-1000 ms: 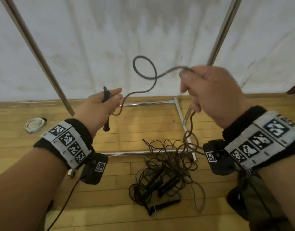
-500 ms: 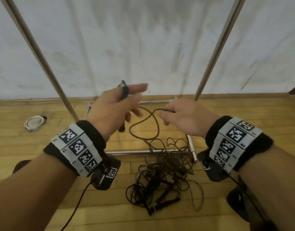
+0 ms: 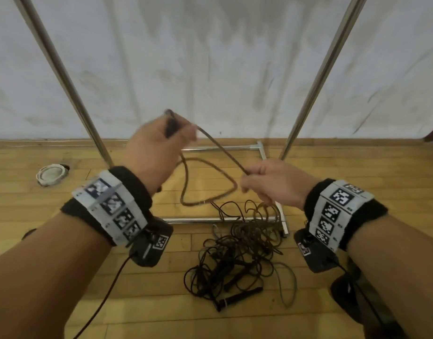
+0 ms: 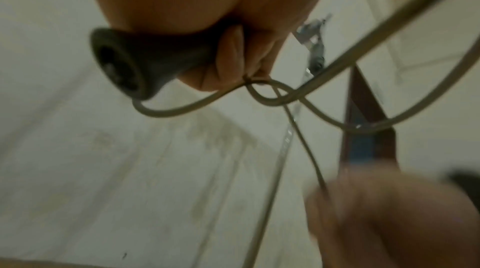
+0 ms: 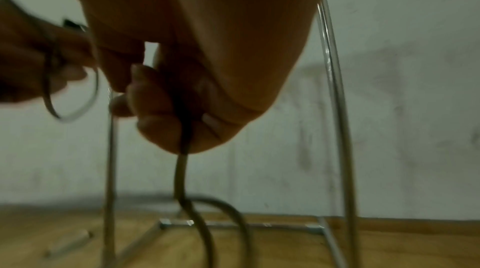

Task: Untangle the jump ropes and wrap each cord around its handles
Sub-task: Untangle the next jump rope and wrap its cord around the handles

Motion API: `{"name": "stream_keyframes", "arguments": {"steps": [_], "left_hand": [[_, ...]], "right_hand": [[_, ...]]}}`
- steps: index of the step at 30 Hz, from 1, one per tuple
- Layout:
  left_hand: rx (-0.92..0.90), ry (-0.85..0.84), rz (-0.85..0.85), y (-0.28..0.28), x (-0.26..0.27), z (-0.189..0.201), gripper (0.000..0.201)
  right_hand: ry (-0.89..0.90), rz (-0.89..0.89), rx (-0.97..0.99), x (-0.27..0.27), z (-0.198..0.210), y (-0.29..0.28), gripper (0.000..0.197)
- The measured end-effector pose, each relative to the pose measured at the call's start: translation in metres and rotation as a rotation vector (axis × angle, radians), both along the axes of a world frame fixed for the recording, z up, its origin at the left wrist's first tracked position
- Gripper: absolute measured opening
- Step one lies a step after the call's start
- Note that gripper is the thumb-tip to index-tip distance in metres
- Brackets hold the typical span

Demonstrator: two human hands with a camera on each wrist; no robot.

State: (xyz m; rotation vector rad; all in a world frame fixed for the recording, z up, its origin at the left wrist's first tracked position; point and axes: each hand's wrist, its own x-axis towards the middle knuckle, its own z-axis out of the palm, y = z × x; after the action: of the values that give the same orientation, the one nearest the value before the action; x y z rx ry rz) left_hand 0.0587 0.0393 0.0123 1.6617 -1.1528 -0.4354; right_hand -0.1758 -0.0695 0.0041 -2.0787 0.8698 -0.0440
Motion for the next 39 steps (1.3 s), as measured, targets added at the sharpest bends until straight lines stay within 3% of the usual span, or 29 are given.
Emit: {"name": "stream_keyframes", "arguments": {"steps": [6, 10, 12, 15, 18, 20, 25, 28, 31, 33, 36, 39], "left_hand": [[-0.124, 0.115, 0.278, 0.003, 0.046, -0.001, 0.025], [0.087, -0.055, 0.216, 0.004, 0.057, -0.019, 0.011], [0.226, -0.088, 0.151, 0.004, 0.061, -0.028, 0.004], [0.328, -0.032, 0.103, 0.003, 0.060, -0.032, 0.025], [0.233, 0.095, 0.099, 0.000, 0.049, -0.026, 0.036], [0.112, 0.209, 0.066, -0.002, 0.038, -0.017, 0.033], [0.011, 0.272, -0.232, 0.002, 0.000, -0.004, 0.041], [0.068, 0.220, -0.319, 0.001, -0.022, -0.008, 0.061], [0.116, 0.135, -0.305, -0.001, -0.028, -0.011, 0.069], [0.158, 0.015, -0.214, -0.003, -0.023, -0.013, 0.062], [0.190, -0.002, -0.058, -0.004, -0.009, -0.012, 0.053], [0.122, -0.028, -0.146, 0.002, -0.008, -0.006, 0.054]], "right_hand": [[0.310, 0.030, -0.128, -0.035, -0.032, -0.027, 0.024], [0.334, -0.054, -0.217, -0.043, -0.033, -0.034, 0.024], [0.232, -0.156, -0.284, -0.040, -0.019, -0.038, 0.024], [-0.057, -0.349, -0.397, -0.033, 0.022, -0.038, 0.019], [-0.440, -0.502, -0.567, -0.025, 0.071, -0.029, 0.021], [-0.565, -0.479, -0.588, -0.020, 0.089, -0.019, 0.021], [-0.256, -0.201, -0.383, -0.004, 0.060, 0.001, 0.020], [-0.219, -0.122, -0.344, 0.006, 0.042, 0.006, 0.023], [-0.211, -0.098, -0.315, 0.011, 0.034, 0.006, 0.024], [-0.144, -0.122, -0.349, 0.012, 0.030, 0.004, 0.026], [-0.112, -0.214, -0.396, 0.010, 0.030, -0.002, 0.028], [-0.182, -0.178, -0.325, 0.013, 0.035, 0.002, 0.023]]}}
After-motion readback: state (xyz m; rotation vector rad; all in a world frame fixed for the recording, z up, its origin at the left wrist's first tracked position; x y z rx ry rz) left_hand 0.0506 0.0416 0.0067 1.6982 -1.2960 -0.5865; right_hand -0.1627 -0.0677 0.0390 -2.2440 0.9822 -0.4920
